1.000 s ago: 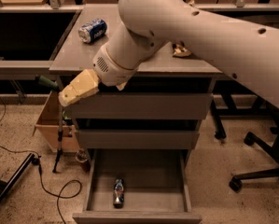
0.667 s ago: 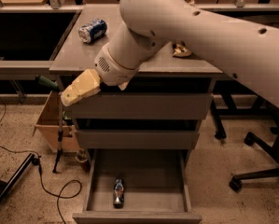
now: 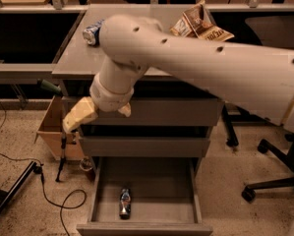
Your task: Pick redbull can from bottom drawer and place on counter
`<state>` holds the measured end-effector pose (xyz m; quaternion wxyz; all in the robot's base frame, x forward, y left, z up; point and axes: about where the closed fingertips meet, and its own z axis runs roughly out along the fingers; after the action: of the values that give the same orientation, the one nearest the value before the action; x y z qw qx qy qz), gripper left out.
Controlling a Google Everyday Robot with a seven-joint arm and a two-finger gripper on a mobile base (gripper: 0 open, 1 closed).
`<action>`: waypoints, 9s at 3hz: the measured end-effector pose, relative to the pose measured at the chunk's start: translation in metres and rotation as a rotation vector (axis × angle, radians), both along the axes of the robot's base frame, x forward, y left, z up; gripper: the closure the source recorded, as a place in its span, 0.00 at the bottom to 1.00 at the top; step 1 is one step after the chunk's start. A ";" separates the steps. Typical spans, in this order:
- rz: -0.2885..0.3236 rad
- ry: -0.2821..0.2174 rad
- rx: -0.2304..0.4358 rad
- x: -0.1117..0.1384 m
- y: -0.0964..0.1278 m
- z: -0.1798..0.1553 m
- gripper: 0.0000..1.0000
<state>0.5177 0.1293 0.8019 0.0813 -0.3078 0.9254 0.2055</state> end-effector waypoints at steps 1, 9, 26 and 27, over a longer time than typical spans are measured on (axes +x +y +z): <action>-0.123 0.122 -0.072 -0.024 0.000 -0.085 0.00; -0.261 0.372 0.066 -0.040 0.122 -0.311 0.00; -0.943 0.418 -0.053 0.030 -0.039 -0.579 1.00; -0.966 0.389 -0.115 0.015 -0.067 -0.513 1.00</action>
Offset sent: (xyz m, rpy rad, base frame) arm -0.0909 0.0070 -0.2677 -0.1729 0.3028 -0.4247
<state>0.5330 0.0622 0.2891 -0.0237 0.1941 0.9696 0.1470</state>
